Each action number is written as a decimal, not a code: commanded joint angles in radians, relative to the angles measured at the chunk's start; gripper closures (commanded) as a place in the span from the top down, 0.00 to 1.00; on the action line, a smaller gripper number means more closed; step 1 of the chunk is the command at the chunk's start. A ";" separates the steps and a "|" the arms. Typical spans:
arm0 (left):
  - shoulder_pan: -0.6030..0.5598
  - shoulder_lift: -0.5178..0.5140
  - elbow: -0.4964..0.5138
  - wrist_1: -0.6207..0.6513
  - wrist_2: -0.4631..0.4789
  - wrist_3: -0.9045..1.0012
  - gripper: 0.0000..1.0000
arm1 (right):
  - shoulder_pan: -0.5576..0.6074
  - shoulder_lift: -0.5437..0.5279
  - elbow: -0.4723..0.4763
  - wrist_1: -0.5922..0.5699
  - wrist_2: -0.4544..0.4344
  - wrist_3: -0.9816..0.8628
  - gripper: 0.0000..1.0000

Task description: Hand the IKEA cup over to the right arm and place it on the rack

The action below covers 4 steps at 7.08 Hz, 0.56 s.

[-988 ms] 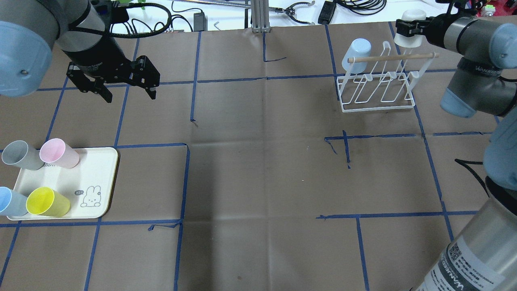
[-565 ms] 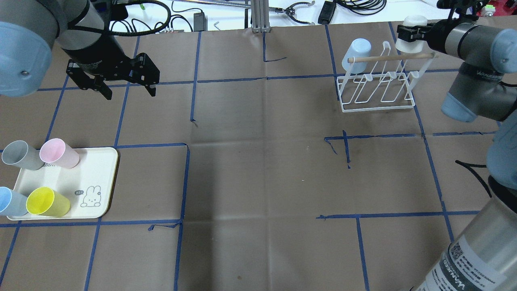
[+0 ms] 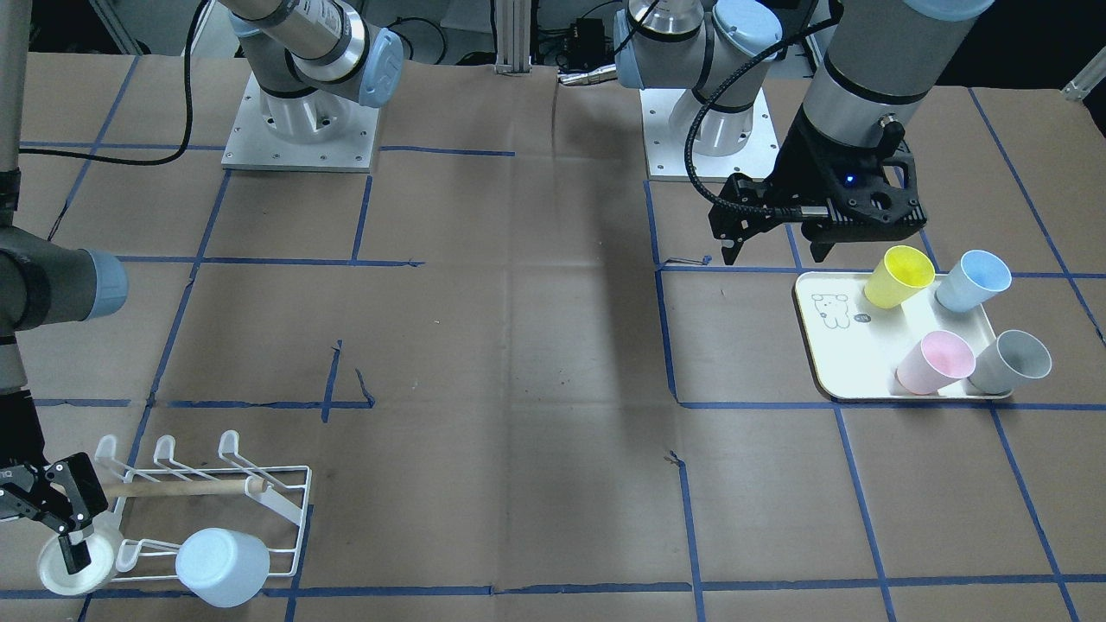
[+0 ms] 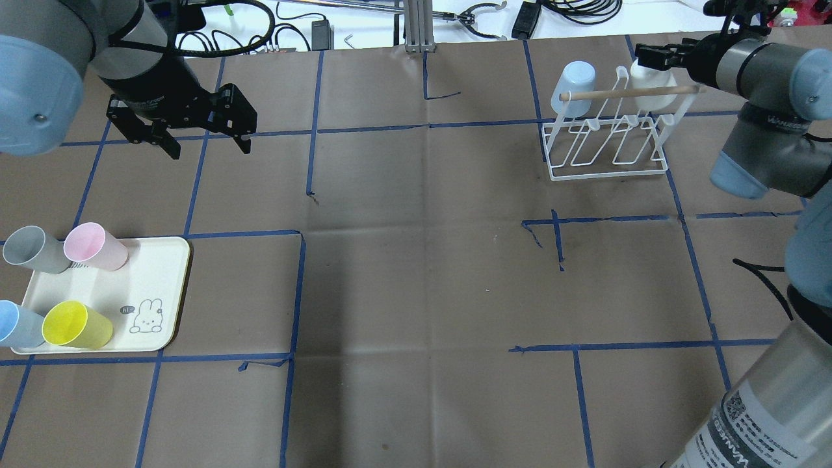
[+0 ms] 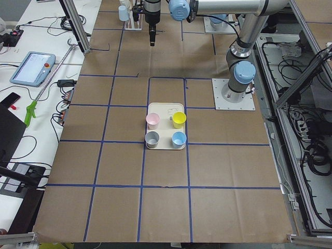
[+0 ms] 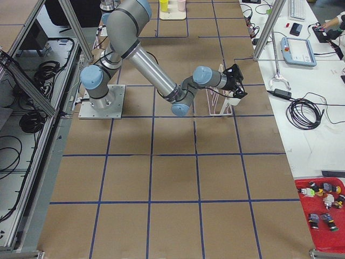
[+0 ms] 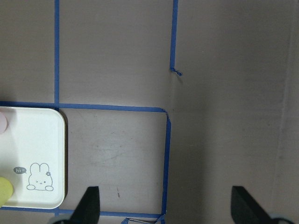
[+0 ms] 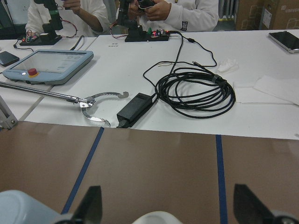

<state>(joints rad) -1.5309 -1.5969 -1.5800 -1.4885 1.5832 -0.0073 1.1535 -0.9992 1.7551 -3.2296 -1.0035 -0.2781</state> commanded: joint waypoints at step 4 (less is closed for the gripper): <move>0.000 0.000 0.000 0.001 0.000 0.003 1.00 | 0.031 -0.243 -0.135 0.664 -0.081 -0.012 1.00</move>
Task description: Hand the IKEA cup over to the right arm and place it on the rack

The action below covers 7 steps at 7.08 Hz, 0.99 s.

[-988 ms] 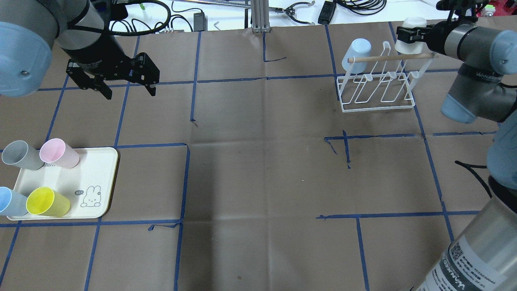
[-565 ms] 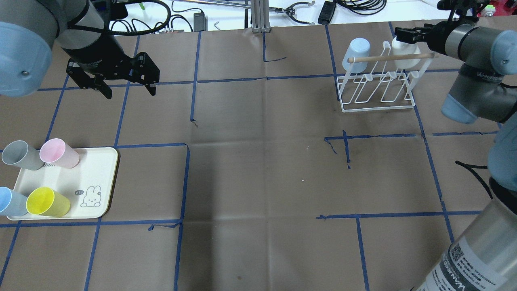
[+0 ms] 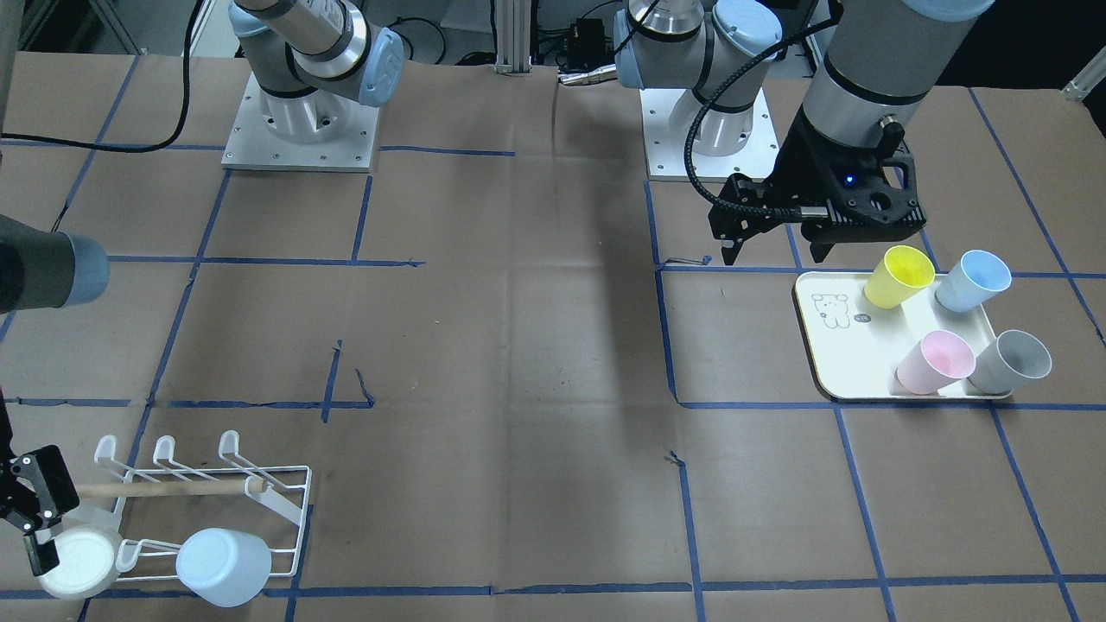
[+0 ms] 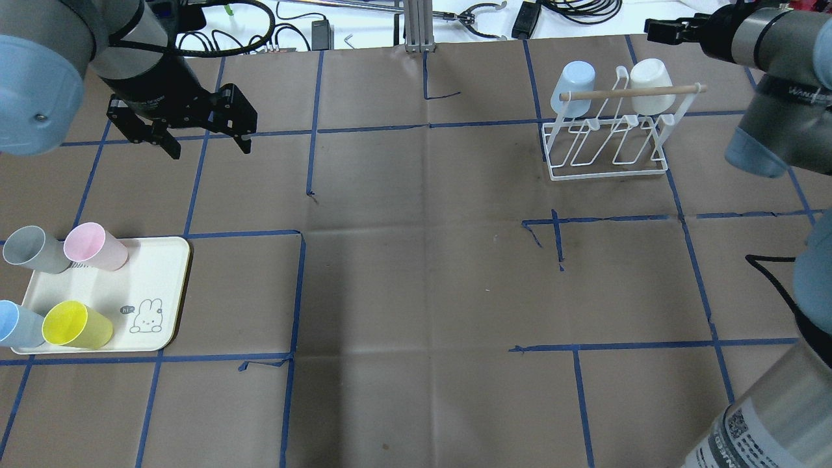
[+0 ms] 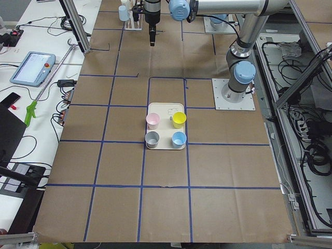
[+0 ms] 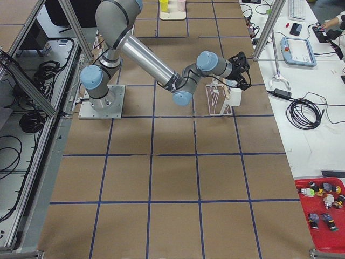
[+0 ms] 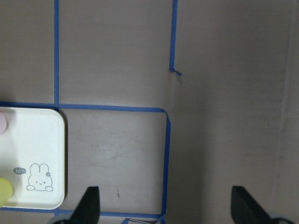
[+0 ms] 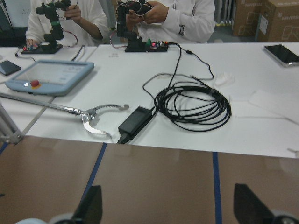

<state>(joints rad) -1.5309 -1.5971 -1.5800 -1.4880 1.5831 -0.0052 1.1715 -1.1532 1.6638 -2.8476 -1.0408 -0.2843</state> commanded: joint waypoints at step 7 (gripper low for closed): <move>0.000 0.000 0.000 0.000 0.000 0.001 1.00 | 0.353 -0.345 -0.062 1.126 -0.346 0.162 1.00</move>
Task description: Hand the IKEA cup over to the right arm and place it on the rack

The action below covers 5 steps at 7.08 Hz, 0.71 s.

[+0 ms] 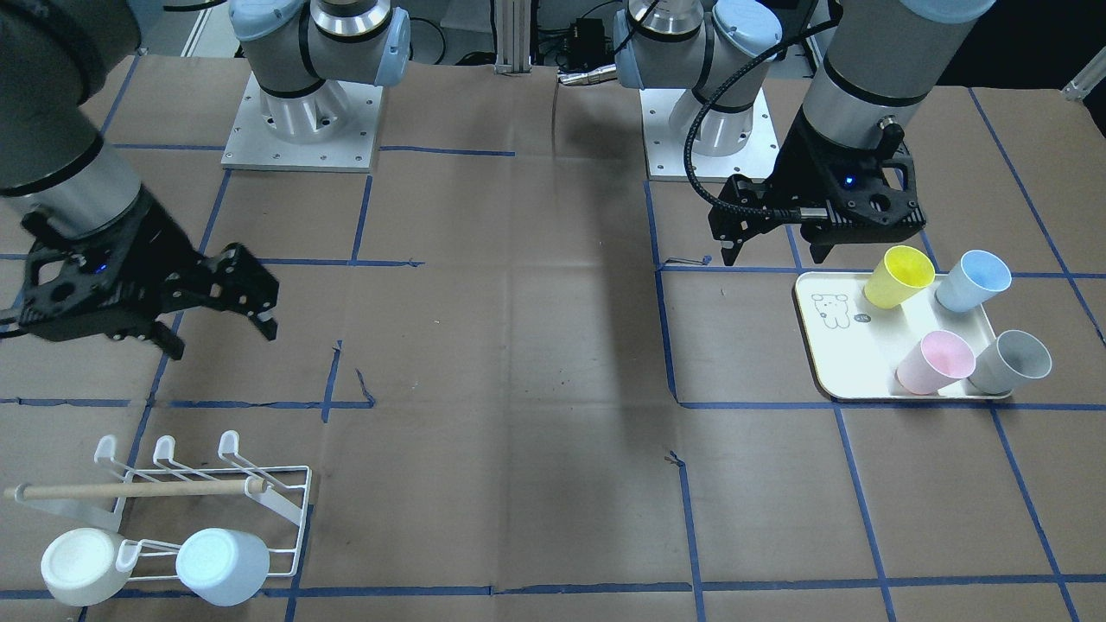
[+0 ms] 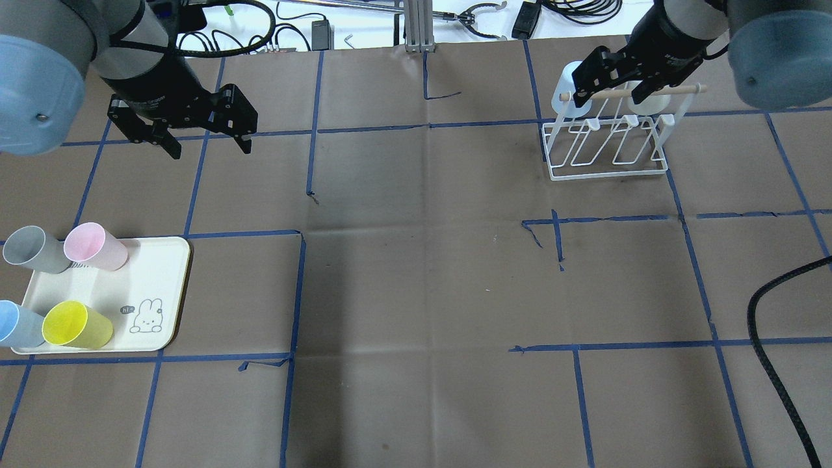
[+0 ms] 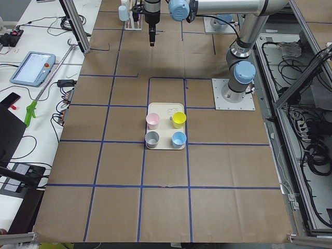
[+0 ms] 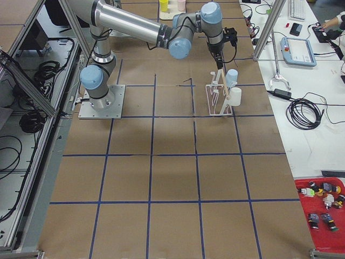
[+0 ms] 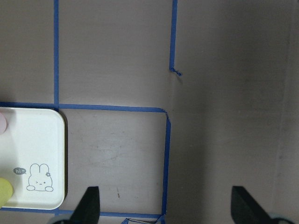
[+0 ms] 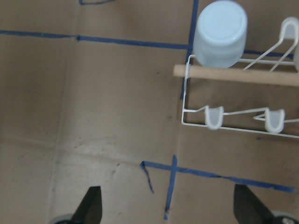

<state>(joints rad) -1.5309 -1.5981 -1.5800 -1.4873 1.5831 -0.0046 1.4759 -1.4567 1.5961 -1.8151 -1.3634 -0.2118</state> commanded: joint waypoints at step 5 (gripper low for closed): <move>0.000 0.001 -0.002 0.007 0.000 0.000 1.00 | 0.158 -0.244 0.137 0.214 -0.155 0.295 1.00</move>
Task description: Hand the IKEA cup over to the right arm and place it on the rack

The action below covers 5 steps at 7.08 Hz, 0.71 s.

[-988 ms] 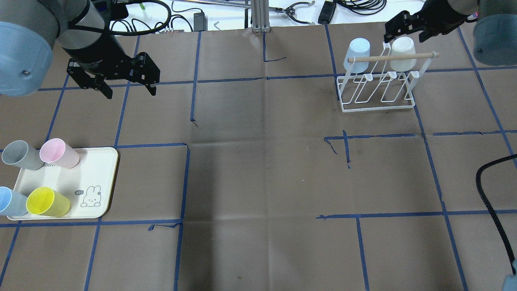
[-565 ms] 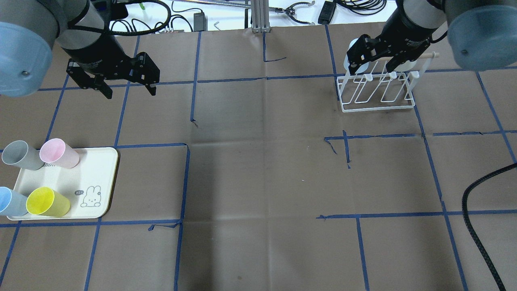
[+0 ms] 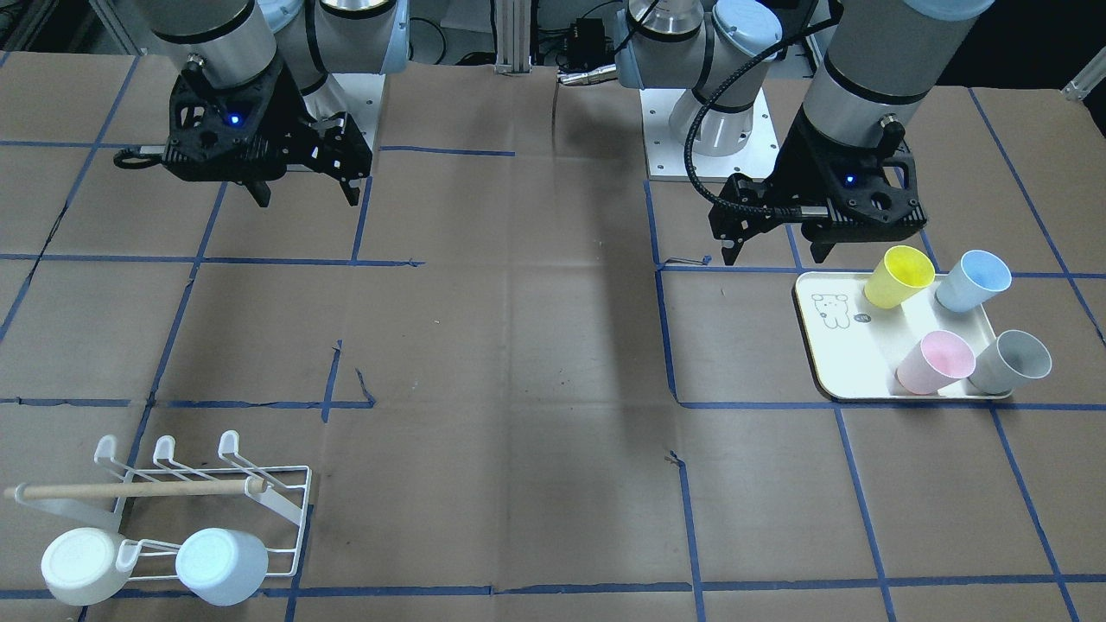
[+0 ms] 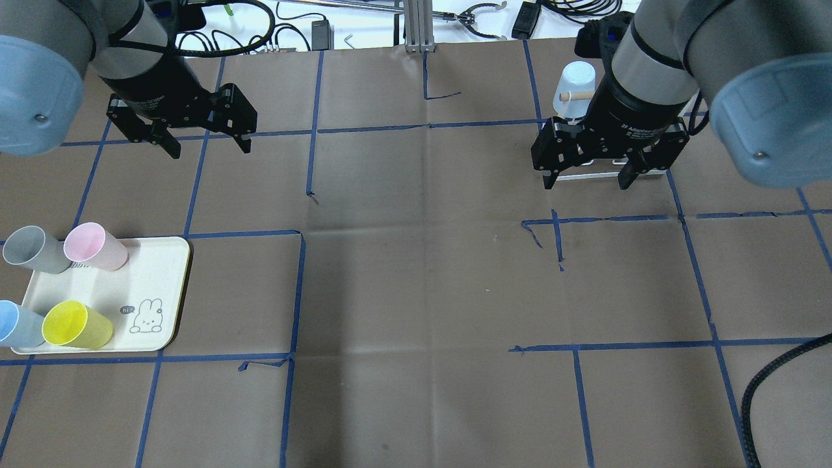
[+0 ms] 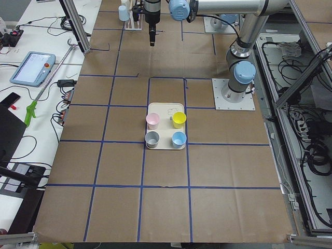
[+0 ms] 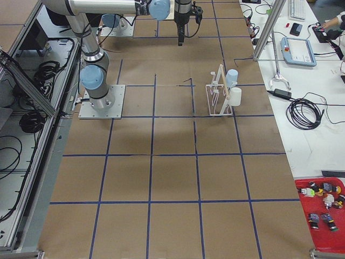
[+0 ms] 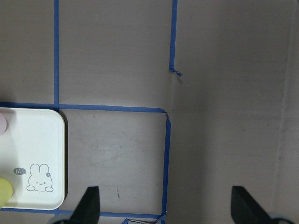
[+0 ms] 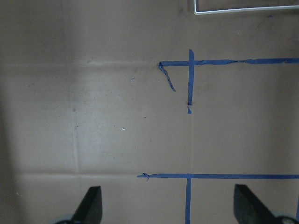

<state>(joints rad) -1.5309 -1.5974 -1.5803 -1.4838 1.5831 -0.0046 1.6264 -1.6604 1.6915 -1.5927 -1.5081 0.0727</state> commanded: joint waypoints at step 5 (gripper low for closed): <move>0.000 -0.004 0.000 0.005 0.000 0.002 1.00 | 0.007 -0.033 0.045 -0.070 -0.012 0.002 1.00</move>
<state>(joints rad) -1.5309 -1.5996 -1.5807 -1.4788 1.5831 -0.0033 1.6336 -1.6949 1.7359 -1.6617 -1.5198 0.0754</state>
